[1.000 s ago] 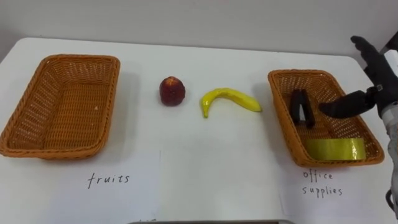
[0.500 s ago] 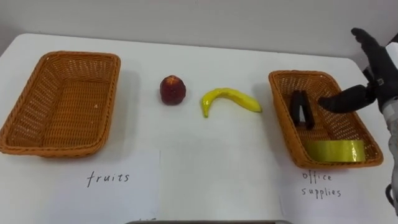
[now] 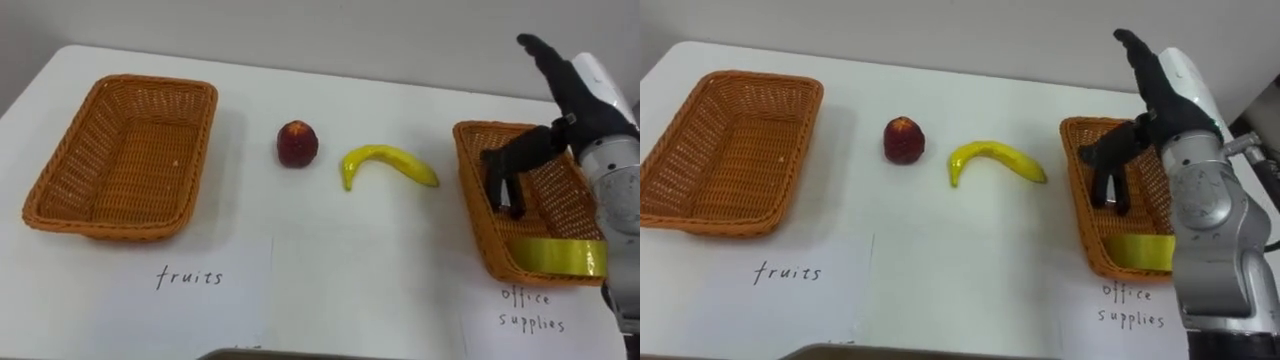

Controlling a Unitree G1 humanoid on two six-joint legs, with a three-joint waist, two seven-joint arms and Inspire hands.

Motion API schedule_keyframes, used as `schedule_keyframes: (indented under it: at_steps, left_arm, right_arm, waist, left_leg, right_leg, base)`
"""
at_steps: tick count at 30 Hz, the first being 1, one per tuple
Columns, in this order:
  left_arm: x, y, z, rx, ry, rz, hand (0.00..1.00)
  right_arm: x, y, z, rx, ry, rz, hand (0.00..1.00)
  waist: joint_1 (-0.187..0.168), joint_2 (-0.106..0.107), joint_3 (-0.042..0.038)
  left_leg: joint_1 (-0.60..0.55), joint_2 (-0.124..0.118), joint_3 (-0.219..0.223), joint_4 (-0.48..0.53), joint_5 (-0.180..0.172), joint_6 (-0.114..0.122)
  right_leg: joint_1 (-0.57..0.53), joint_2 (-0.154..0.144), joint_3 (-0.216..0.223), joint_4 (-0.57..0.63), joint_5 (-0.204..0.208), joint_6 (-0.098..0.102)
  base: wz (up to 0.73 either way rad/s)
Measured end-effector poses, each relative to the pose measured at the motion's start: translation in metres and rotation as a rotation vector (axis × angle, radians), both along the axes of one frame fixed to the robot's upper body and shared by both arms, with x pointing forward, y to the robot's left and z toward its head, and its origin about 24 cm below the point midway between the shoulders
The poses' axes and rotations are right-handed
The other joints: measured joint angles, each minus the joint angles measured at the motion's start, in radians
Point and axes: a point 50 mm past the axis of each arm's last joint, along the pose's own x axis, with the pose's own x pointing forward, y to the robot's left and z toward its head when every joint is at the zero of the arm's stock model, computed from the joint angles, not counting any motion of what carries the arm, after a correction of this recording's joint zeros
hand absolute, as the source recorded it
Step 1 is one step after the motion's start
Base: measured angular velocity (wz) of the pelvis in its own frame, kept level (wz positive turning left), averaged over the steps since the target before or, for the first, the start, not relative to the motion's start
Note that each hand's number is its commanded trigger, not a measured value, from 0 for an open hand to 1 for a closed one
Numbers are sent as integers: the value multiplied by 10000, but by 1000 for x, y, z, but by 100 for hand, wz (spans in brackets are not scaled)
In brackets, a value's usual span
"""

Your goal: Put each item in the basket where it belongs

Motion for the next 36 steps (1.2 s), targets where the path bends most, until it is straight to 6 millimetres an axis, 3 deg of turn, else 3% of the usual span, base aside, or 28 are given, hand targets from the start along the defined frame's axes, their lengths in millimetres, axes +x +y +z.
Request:
schedule_keyframes:
  at_steps: [11, 22, 36]
  left_arm:
    - [15, 10, 5, 213, -118, -1245, 0]
    - [41, 1, 3, -36, -359, -2157, 0]
    - [50, -6, 2, 14, -516, -2323, 0]
  right_arm:
    - [6, 7, -34, -78, 1524, 253, 0]
    - [38, 32, -20, -377, 959, 822, 0]
    - [55, 46, -17, -1502, 991, 1166, 0]
  waist:
    - [426, 122, 68]
    - [690, 94, 29]
    - [945, 227, 119]
  left_leg:
    - [-67, 23, 326, 121, -24, 31]
    - [-1063, 42, 239, 547, 3, 64]
    - [-1632, 41, 166, 575, 22, 74]
  right_leg:
    - [-230, -77, -5, 252, 26, -10]
    - [-1073, -117, -295, 334, 210, -69]
    - [-1576, -147, -460, 278, 218, -64]
  base:
    - [-8]
    - [1]
    - [2]
